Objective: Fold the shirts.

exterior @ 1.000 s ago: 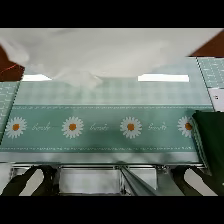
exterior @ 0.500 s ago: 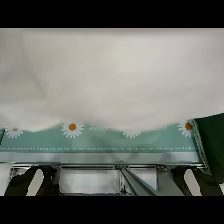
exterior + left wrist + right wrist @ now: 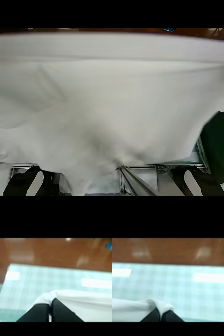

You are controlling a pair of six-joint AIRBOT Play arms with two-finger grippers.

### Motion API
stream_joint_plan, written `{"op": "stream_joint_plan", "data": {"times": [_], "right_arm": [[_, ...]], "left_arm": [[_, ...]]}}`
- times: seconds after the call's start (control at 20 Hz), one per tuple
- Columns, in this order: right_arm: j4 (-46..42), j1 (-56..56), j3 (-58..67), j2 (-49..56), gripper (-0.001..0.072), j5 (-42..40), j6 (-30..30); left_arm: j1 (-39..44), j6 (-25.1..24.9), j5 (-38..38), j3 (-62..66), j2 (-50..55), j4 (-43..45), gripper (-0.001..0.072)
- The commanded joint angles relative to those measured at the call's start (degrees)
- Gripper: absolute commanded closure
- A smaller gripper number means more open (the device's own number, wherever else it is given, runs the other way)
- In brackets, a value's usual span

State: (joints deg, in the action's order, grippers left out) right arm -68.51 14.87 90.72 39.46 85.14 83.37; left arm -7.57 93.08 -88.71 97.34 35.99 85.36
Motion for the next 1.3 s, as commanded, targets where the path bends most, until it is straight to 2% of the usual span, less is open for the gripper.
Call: {"op": "stream_joint_plan", "data": {"times": [0.0,0.2,0.35,0.5,0.75,0.9,1.0,1.15,1.25], "right_arm": [[6.16,-0.42,-8.11,6.27,0.069,-2.03,-3.52],[8.11,-3.26,-12.39,22.75,0.069,-10.27,-6.14],[10.69,-6.71,-11.19,37.53,0.069,-16.83,-7.23],[15.56,-7.34,-5.62,50.42,0.0689,-26.14,-7.63],[19.61,-7.3,9.16,66.31,0.069,-26.73,-6.73],[19.45,-7.3,11.37,69.66,0.0689,-24.7,-5.18],[18.47,-6.84,11.37,69.37,0.0689,-22.53,-5.22],[22.01,-3.32,11.43,67.38,0.0689,-14.32,-5.46],[20.15,-1.27,11.41,66.42,0.0689,-6.56,-6.49]], "left_arm": [[0.46,0.72,4.13,-16.57,4.13,0.17,0.0686],[0.46,0.68,22.1,-29.59,17.46,-11.13,0.0686],[0.46,0.5,32.98,-28.48,32.09,-16.33,0.0685],[0.46,0.72,38.18,-23.56,44.44,-18.4,0.0686],[0.37,2.49,38.8,-17.99,55.56,-20.94,0.0685],[0.37,2.75,37.44,-17.99,55.67,-20.92,0.0685],[0.22,1.44,33.64,-17.97,54.82,-20.85,0.0685],[-1.03,0.39,27.76,-17.99,52.43,-20.65,0.0686],[-0.59,-4.48,21.94,-18.23,51.63,-20.57,0.0686]]}}
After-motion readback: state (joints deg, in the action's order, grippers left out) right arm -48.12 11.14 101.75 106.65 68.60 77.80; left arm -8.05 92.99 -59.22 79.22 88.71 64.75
